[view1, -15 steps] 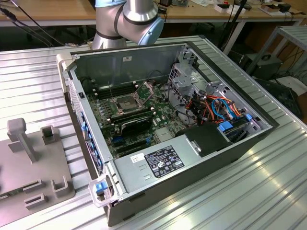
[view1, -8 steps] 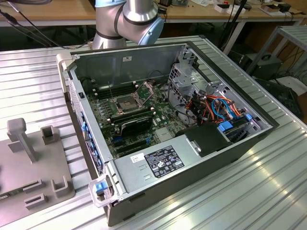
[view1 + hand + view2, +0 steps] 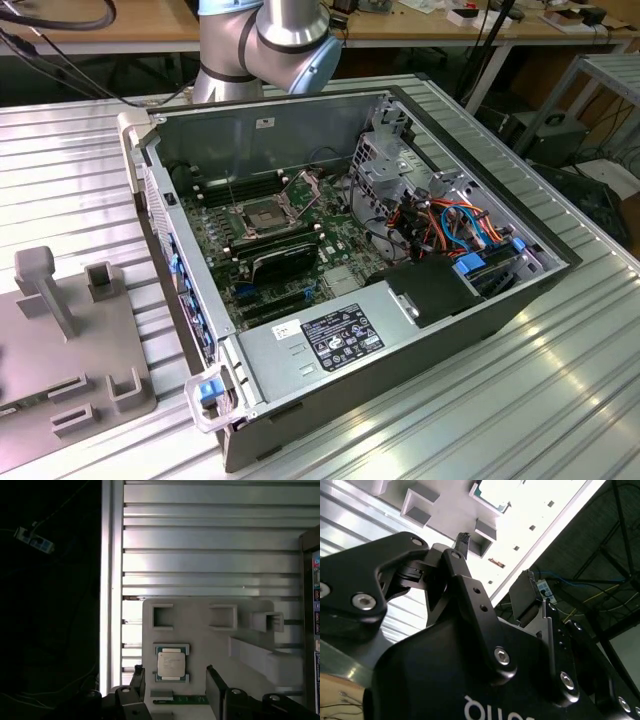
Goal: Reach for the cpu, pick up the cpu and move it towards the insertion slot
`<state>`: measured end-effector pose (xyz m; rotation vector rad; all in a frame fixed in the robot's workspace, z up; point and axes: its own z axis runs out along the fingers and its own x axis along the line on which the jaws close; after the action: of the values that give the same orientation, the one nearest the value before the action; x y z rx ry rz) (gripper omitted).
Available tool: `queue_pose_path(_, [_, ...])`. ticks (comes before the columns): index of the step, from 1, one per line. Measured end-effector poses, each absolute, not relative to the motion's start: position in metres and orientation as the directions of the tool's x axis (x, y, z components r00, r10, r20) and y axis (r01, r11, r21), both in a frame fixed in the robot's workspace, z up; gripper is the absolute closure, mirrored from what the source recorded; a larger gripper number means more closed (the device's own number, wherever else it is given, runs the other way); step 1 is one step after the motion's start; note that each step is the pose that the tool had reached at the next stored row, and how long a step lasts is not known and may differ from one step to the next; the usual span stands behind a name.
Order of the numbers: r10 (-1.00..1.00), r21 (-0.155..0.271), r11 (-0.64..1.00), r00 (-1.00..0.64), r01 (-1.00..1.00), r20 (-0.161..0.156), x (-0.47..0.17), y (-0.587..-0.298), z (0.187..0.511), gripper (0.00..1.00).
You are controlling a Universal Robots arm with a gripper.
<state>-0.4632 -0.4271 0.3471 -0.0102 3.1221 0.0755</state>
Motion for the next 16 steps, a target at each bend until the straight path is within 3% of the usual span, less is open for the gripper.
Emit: queue_pose_path(16, [-0.006,0.043,0.999,-1.000,-0.007,-0.018,-0.463,-0.438,0.319,0.40])
